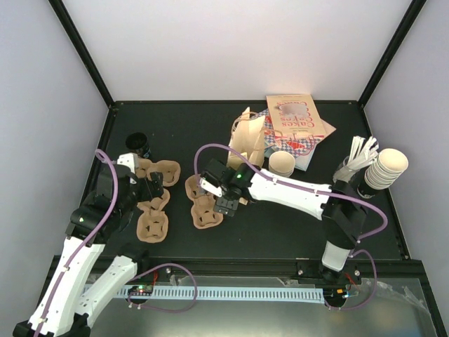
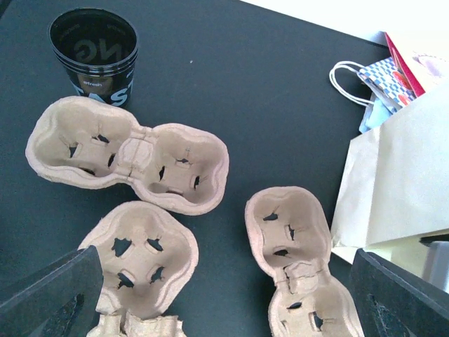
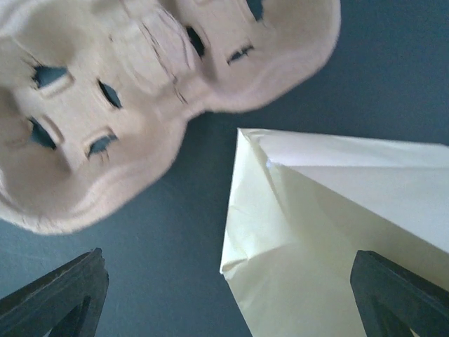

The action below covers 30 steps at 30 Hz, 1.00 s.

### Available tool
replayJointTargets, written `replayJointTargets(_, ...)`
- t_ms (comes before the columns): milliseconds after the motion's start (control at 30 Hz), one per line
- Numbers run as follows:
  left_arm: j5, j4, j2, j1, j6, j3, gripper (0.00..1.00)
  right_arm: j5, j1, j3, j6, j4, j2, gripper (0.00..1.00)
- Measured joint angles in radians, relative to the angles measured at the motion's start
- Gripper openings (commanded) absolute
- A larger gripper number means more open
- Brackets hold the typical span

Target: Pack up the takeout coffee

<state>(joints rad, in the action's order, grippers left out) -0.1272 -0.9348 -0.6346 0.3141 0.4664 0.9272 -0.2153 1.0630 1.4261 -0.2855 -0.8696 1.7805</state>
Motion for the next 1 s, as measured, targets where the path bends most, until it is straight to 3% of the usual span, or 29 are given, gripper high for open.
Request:
replayJointTargets(167, 0.002, 0.001, 0.000, 0.000, 0.000, -0.002, 0.99, -0.034, -0.013, -0.079, 0.039, 0.000, -0.087, 0.98)
replayJointTargets(433, 0.025, 0.003, 0.000, 0.000, 0.000, -0.018, 0.99, -0.088, -0.027, -0.085, 0.075, -0.045, -0.095, 0.95)
replayJointTargets(767, 0.026, 0.000, 0.000, 0.000, -0.003, -0.018, 0.99, 0.046, 0.128, 0.078, -0.018, -0.028, -0.093, 0.93)
replayJointTargets(1000, 0.011, -0.011, 0.001, 0.000, -0.003, -0.018, 0.99, 0.119, 0.132, 0.211, -0.136, -0.012, 0.010, 0.88)
